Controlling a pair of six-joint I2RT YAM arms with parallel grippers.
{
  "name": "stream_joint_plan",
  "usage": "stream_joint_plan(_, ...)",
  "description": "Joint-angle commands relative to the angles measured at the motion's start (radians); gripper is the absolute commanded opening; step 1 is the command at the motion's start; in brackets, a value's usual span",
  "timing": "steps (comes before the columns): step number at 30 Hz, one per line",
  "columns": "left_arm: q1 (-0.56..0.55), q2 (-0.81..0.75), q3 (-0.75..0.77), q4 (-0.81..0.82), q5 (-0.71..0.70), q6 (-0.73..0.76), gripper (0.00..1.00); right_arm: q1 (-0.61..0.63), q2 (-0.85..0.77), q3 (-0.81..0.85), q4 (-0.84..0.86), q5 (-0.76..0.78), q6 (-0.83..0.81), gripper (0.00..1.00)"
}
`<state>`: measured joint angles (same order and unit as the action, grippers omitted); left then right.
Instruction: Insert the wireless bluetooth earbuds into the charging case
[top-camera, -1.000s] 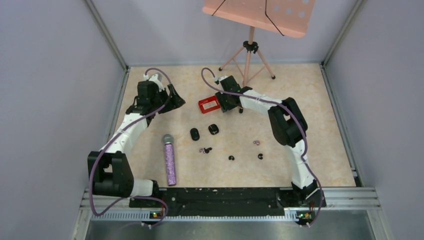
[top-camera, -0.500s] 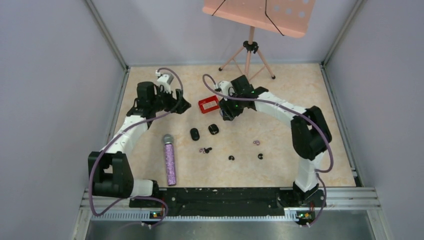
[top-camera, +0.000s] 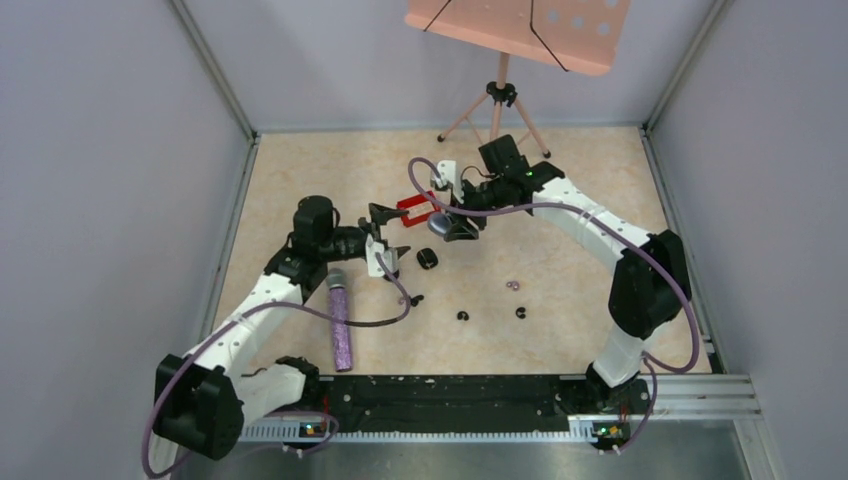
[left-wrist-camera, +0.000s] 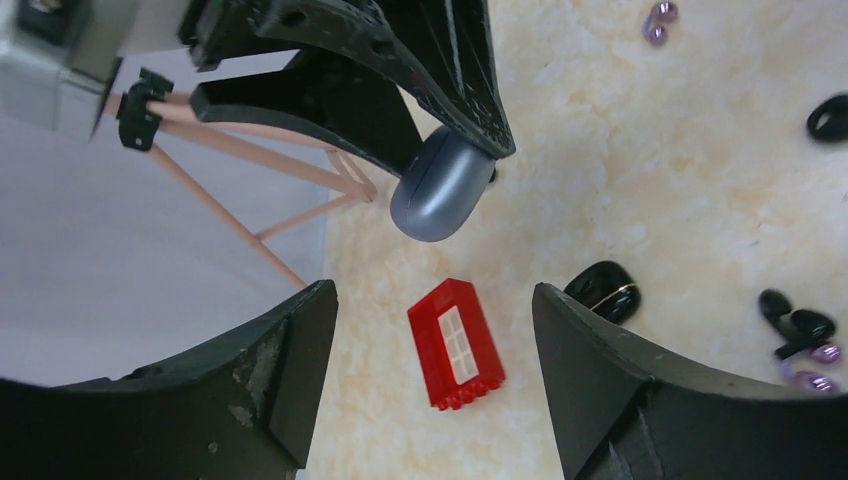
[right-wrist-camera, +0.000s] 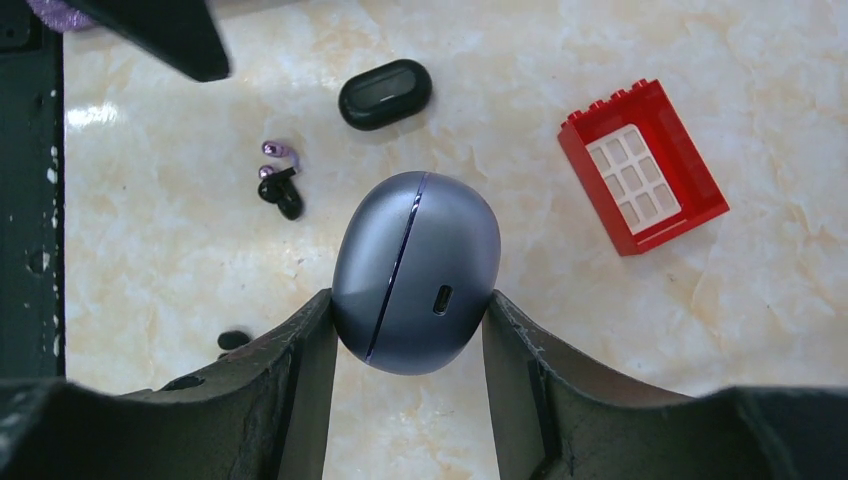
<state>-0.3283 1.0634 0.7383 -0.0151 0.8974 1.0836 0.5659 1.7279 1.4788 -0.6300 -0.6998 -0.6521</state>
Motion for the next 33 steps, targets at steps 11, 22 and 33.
stream_joint_plan(11, -0.065, 0.174, 0.017, 0.105, 0.184, 0.65, 0.72, 0.022, -0.038, 0.062, -0.129, -0.117, -0.401, 0.22)
stream_joint_plan(22, -0.079, 0.309, 0.099, -0.054, 0.223, 0.955, 0.57, 0.039, -0.053, 0.055, -0.137, -0.124, -0.435, 0.21)
stream_joint_plan(33, -0.083, 0.39, 0.121, -0.035, 0.236, 1.042, 0.11, 0.039, -0.041, 0.064, -0.136, -0.126, -0.426, 0.32)
